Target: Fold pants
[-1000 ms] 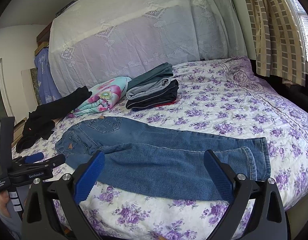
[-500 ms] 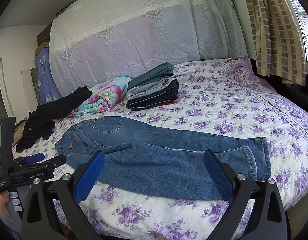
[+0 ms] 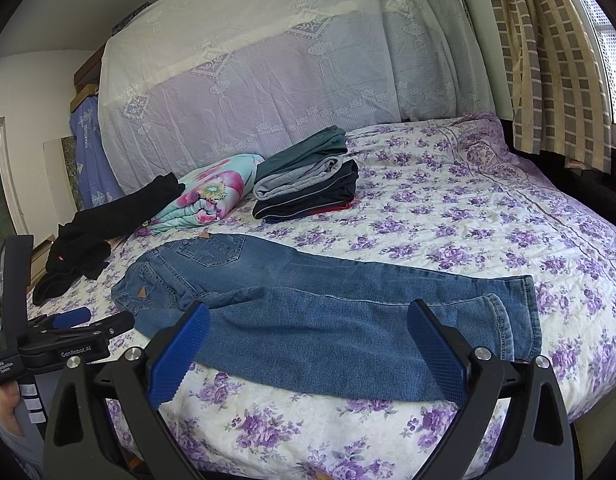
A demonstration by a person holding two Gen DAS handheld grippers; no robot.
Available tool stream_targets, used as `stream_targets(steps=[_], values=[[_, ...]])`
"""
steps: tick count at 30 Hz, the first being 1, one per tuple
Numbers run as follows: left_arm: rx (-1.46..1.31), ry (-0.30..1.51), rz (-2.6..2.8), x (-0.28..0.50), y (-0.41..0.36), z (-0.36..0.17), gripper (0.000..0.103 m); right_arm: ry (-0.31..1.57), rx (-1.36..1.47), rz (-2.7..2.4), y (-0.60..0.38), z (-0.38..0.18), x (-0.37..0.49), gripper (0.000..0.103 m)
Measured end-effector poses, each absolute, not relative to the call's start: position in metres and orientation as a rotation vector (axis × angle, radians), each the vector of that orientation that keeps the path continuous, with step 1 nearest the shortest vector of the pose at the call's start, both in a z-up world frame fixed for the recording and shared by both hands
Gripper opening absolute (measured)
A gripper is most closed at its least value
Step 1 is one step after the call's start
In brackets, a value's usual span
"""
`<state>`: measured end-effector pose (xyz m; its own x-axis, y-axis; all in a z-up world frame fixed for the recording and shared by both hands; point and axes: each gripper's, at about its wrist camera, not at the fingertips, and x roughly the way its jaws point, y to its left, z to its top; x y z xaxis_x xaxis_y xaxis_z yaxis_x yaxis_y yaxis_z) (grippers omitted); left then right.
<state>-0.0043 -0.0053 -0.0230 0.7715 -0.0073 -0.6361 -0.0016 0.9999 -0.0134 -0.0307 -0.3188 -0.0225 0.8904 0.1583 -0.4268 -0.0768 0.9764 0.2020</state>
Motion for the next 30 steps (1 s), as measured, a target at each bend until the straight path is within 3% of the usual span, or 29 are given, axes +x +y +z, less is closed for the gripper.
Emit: stream_targets(steps=[30], values=[[-0.023,0.71,-0.016,-0.01,-0.006,-0.046,0.098,0.491,0.236,0.124,-0.337,-0.03,-0.023,0.099]])
